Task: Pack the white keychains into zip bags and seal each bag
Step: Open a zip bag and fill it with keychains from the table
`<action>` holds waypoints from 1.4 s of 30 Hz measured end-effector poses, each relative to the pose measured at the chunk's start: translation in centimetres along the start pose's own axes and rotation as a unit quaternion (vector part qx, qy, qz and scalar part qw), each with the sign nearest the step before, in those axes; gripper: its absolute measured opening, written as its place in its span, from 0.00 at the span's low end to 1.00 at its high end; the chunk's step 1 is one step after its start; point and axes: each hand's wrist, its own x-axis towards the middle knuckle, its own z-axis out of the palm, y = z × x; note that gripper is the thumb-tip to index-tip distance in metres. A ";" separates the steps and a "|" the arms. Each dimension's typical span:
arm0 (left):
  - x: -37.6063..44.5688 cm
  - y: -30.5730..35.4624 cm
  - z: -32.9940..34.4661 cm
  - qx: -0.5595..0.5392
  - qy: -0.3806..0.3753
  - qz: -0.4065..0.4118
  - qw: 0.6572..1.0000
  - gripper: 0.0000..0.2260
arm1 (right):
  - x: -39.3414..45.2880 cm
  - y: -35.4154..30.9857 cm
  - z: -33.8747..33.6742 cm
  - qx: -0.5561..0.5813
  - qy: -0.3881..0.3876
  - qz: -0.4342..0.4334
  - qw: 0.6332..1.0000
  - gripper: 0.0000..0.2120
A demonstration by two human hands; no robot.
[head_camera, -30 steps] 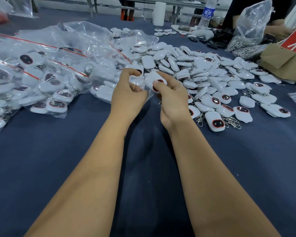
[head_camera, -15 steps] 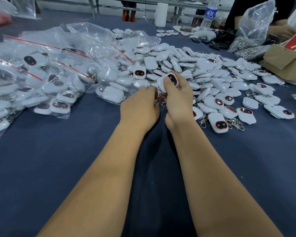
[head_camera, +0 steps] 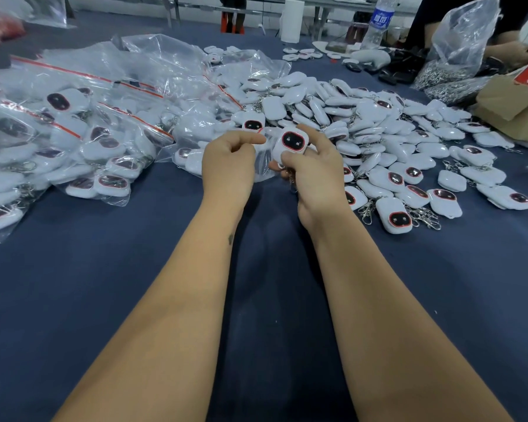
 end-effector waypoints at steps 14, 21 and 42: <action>-0.6 0.4 0.8 -0.104 -0.036 -0.065 0.992 0.11 | -0.2 0.1 0.3 -0.046 -0.052 -0.015 0.998 0.12; -0.8 0.4 0.4 -0.082 -0.070 -0.037 0.993 0.10 | 0.0 0.5 0.3 -0.056 -0.057 0.005 0.997 0.08; -0.6 0.4 0.5 0.009 -0.072 -0.032 0.997 0.07 | -0.2 0.4 0.7 -0.056 -0.051 0.024 0.997 0.10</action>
